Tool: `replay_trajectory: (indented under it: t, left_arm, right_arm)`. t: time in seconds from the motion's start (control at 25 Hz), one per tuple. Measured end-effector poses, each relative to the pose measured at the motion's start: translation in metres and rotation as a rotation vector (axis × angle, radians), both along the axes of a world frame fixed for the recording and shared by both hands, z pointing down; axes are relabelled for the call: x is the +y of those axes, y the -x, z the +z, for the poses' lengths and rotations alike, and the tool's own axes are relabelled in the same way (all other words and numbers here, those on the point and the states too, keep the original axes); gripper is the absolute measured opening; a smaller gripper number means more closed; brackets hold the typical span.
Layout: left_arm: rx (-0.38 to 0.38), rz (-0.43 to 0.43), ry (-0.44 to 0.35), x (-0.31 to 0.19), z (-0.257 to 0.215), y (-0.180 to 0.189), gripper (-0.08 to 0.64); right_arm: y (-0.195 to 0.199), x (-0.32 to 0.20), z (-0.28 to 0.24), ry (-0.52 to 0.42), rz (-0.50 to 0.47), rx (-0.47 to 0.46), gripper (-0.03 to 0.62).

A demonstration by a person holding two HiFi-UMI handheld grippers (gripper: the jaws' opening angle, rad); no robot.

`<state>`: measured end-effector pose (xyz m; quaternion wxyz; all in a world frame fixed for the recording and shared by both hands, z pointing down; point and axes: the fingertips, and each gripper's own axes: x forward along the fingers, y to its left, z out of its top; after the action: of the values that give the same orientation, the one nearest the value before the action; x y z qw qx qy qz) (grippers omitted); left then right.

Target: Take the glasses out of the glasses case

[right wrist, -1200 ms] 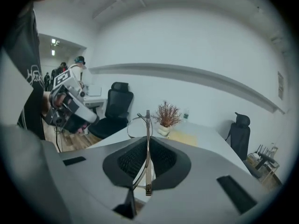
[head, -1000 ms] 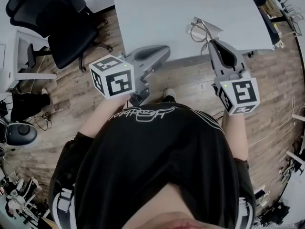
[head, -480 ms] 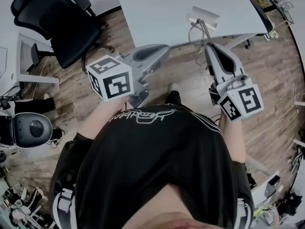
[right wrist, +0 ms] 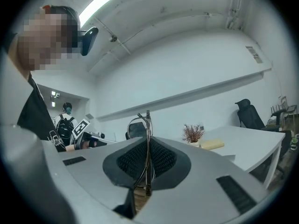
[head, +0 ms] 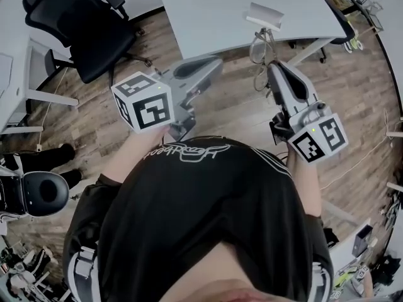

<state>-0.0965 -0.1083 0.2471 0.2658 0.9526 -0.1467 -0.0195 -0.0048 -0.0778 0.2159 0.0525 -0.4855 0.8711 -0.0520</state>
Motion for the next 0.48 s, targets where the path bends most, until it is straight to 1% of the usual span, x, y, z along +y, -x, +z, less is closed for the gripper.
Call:
replay_trajectory:
  t: [0.12, 0.24, 0.48]
  left_arm:
    - [0.004, -0.011, -0.019, 0.022, -0.009, -0.009, 0.006]
    - [0.007, -0.016, -0.019, 0.050, -0.013, -0.022, 0.006]
    - [0.011, -0.002, -0.029, 0.114, -0.017, -0.064, 0.006]
  right_arm:
    - [-0.006, 0.025, -0.005, -0.011, -0.020, -0.018, 0.020]
    - [-0.016, 0.054, -0.003, 0.003, -0.038, -0.046, 0.020]
    - [-0.055, 0.123, -0.003, 0.012, -0.037, -0.071, 0.020]
